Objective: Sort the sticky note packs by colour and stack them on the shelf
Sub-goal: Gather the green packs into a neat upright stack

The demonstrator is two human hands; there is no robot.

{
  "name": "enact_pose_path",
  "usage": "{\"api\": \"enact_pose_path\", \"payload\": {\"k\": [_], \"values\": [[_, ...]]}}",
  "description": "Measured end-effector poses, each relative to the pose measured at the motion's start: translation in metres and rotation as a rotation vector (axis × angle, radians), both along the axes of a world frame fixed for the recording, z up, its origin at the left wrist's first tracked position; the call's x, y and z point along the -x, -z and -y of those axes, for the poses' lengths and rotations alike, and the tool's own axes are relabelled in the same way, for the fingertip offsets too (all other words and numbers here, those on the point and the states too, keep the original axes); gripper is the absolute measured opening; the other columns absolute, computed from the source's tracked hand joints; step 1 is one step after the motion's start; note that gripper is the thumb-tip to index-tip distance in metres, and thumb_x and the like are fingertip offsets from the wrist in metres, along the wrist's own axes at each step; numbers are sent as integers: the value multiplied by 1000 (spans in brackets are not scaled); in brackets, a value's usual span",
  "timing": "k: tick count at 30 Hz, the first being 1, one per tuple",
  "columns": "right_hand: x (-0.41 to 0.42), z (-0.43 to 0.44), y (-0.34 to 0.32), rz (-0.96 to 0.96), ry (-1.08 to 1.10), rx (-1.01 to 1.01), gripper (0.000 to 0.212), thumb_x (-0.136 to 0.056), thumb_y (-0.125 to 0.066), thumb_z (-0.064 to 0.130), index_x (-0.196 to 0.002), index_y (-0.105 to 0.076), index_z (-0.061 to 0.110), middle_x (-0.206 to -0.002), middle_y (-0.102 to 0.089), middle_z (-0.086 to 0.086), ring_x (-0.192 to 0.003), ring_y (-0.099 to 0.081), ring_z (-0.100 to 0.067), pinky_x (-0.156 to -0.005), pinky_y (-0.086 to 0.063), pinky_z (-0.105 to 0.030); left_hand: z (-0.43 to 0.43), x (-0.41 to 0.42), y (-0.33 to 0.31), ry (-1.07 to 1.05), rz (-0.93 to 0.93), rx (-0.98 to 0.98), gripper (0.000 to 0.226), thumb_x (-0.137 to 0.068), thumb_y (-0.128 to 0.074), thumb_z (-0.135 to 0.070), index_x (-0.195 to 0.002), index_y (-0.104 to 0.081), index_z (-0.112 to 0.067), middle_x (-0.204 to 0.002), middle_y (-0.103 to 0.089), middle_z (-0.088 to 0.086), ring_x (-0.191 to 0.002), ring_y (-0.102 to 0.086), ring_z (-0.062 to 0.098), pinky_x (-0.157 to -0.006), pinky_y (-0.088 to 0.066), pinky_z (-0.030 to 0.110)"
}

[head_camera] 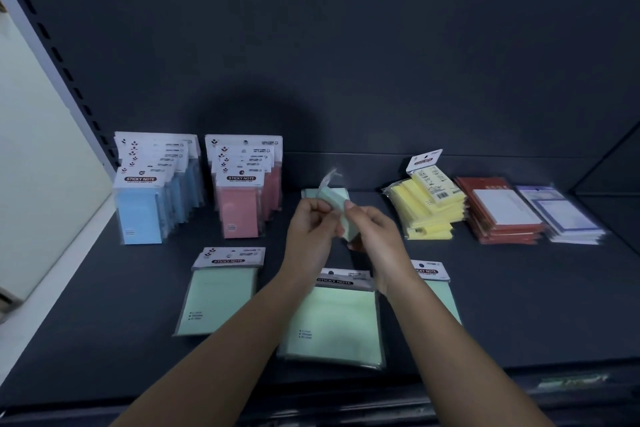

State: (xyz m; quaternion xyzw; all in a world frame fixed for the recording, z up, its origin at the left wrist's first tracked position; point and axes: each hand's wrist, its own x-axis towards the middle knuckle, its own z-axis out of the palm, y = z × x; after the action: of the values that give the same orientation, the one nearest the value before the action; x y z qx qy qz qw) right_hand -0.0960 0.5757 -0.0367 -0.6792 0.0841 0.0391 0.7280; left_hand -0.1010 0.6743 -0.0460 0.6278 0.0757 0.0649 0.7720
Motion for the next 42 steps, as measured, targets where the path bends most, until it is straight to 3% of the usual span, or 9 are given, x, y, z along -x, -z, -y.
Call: {"api": "enact_pose_path", "payload": {"k": [4,8,12,20,23,29,34,38,42], "values": [[17,19,2,157,70,-50,13,-94,-53,12,-84,-61,8,-74,-67,-2,-69,-57,-10,-67,-48,-19,7,11,3,-42,-104,-64,17,-89,-61,-15,-76,-50,-16,-74,-52,0,-70,-50,13,-69,-45,27],[30,30,3,111,-73,-221,20,-88,-60,22,-102,-59,8,-87,-69,-9,-78,-65,-17,-71,-55,-25,18,22,2,75,-146,-123,19,-84,-67,-21,-80,-49,-18,-75,-52,-6,-62,-52,6,-53,-42,10],[35,26,5,34,-36,-32,30,-87,-64,25,-112,-58,11,-94,-65,-11,-77,-66,-14,-67,-54,-24,30,29,-6,139,-168,-118,18,-84,-61,-6,-92,-56,-20,-86,-65,-1,-64,-64,1,-46,-45,10],[41,53,-4,22,142,46,19,-87,-63,17,-102,-62,5,-91,-65,-18,-83,-63,-26,-72,-51,-36,51,40,-24,294,-30,-179,31,-82,-52,3,-92,-67,-22,-90,-64,2,-76,-58,7,-63,-46,13],[48,70,0,67,147,89,9,-90,-57,8,-92,-65,4,-74,-63,-8,-66,-56,-17,-61,-45,-27,56,41,-24,278,-45,-163,29,-83,-53,7,-94,-64,-17,-90,-60,0,-76,-56,7,-61,-45,5],[62,107,6,76,228,64,13,-89,-58,2,-83,-59,14,-65,-66,2,-50,-61,-5,-45,-47,-16,65,42,-6,255,-114,-346,23,-83,-68,-11,-97,-51,-19,-104,-57,-1,-88,-57,9,-74,-47,22],[63,127,13,62,182,388,6,-90,-60,13,-87,-62,18,-76,-66,-3,-67,-61,-16,-62,-48,-29,82,45,-2,374,-125,-376,28,-80,-66,3,-80,-47,-18,-88,-60,4,-67,-58,14,-72,-53,34],[63,129,22,9,101,810,21,-89,-62,23,-102,-64,6,-90,-57,-8,-84,-55,-21,-70,-36,-25,83,46,3,442,-83,-674,25,-77,-70,-5,-75,-50,-20,-83,-56,-1,-74,-57,17,-75,-54,35],[64,131,17,-25,117,901,35,-89,-61,24,-119,-56,7,-106,-51,-10,-89,-50,-19,-74,-34,-23,86,41,-4,468,7,-934,17,-77,-71,-13,-81,-55,-16,-92,-57,3,-85,-58,21,-76,-50,34]]}}
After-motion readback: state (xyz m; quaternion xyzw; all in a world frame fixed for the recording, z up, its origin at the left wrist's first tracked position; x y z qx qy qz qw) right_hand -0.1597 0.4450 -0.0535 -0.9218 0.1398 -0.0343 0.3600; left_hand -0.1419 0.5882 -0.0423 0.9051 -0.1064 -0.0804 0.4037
